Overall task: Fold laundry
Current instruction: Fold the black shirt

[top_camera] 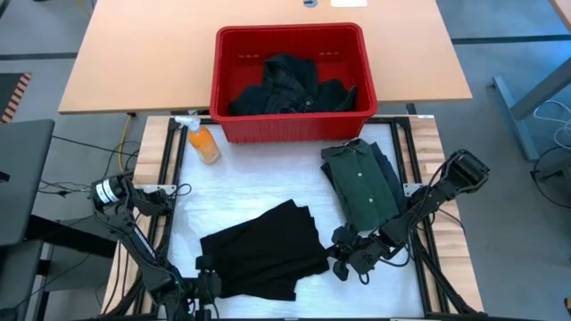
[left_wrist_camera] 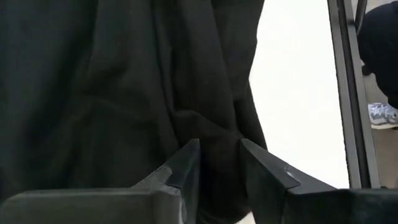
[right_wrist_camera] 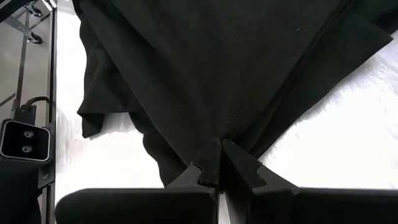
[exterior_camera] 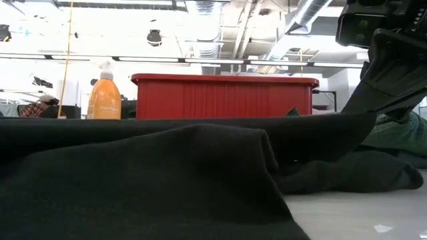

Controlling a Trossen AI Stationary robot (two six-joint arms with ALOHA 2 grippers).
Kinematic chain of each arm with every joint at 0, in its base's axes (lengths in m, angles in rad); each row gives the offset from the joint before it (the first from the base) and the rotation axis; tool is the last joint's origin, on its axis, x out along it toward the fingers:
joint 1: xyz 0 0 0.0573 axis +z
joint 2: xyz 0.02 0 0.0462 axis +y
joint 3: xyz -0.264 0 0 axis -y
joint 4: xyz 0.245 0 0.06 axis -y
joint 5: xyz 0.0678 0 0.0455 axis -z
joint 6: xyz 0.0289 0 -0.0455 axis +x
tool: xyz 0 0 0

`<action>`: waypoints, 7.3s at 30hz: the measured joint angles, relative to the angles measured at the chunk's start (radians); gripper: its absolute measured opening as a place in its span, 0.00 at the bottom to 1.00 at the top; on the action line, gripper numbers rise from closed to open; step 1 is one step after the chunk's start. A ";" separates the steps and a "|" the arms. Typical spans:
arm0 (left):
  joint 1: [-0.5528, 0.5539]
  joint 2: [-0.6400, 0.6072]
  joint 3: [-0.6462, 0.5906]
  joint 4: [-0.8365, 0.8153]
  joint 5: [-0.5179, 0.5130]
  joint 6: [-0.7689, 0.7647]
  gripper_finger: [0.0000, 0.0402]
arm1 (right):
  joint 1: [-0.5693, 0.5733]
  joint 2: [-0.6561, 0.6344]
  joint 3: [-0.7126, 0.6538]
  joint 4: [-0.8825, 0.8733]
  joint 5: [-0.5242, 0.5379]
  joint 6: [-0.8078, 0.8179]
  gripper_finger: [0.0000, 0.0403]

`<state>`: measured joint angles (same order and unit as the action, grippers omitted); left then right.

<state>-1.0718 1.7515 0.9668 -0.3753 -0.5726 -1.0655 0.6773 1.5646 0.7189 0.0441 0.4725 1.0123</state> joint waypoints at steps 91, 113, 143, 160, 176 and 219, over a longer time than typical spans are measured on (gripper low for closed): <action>0.044 -0.065 -0.002 -0.357 0.234 -0.395 0.09 | -0.338 0.403 0.254 0.297 -0.269 -0.524 0.08; 0.069 -0.292 0.081 -0.453 0.365 -0.340 0.30 | -0.400 -0.011 0.255 -0.045 -0.284 -0.680 0.12; 0.259 -0.074 -0.159 0.005 0.201 -0.102 0.30 | -0.305 0.228 0.252 -0.024 -0.461 -0.554 0.12; 0.257 -0.448 -0.166 -0.337 -0.136 -0.224 0.30 | -0.387 0.207 0.254 0.070 -0.314 -0.689 0.10; 0.505 -0.087 -0.218 -0.044 -0.039 -0.046 0.30 | -0.201 0.307 0.253 0.110 -0.355 -0.579 0.07; 1.104 -0.087 -0.178 0.164 0.241 0.374 0.30 | -0.119 0.320 0.254 -0.040 -0.054 -0.418 0.07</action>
<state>0.0319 1.6646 0.7887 -0.2114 -0.3317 -0.6919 0.5585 1.8851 0.9733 0.0046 0.4185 0.5947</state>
